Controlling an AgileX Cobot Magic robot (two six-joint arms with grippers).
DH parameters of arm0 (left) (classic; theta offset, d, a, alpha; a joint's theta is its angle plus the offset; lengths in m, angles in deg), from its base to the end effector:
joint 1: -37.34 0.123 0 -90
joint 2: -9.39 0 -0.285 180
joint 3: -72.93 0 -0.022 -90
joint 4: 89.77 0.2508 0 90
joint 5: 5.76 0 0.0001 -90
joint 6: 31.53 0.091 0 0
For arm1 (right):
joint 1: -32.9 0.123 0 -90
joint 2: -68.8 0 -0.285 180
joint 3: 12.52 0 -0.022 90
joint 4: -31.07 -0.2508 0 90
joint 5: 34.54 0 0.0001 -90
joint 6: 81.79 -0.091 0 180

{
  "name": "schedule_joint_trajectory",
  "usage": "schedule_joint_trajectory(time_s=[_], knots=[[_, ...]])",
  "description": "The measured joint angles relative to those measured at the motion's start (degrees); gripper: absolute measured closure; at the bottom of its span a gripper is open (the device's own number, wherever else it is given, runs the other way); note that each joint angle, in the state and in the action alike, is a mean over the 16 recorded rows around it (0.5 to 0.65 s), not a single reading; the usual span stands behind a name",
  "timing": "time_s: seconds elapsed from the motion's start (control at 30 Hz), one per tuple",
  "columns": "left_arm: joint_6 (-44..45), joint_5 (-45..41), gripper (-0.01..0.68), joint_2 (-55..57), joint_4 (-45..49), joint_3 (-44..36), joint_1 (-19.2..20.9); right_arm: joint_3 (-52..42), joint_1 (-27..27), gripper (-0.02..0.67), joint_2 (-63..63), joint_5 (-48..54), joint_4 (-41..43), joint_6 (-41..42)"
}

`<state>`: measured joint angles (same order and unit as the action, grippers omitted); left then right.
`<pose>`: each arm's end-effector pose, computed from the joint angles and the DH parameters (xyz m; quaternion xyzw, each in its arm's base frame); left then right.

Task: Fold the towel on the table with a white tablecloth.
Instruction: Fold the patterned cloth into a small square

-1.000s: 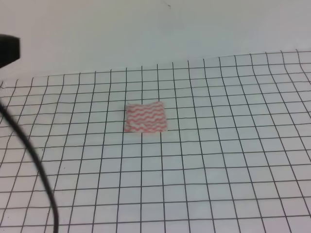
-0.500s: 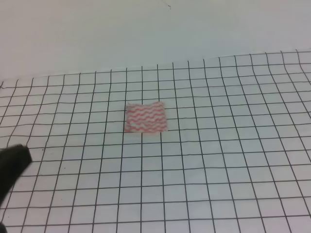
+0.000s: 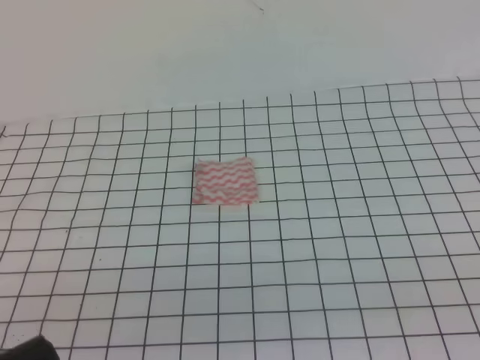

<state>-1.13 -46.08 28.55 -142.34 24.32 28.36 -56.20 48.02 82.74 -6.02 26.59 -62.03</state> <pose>0.0246 -0.0513 0.3248 0.1456 0.7187 -0.3249 0.5972 0.0128 0.0070 0.3507 -0.1951 0.6539 0.0083 0.7309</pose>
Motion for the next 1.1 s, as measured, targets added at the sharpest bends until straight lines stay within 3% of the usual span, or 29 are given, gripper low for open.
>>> schedule_joint_trajectory(time_s=[0.53, 0.83, 1.1], knots=[[0.59, -8.96, 0.675, -1.56, -1.82, -1.44, 0.00, -17.51, 0.47, 0.649, -5.91, -8.57, -0.55, 0.62], [1.39, -10.71, 0.675, -1.57, -1.45, -1.44, 0.00, -21.75, 0.45, 0.649, -6.20, -10.00, -1.21, 0.55], [0.79, -9.27, 0.675, -2.58, 7.50, -2.20, 0.00, -21.93, 0.45, 0.649, -6.20, -10.39, -1.41, 0.27]])
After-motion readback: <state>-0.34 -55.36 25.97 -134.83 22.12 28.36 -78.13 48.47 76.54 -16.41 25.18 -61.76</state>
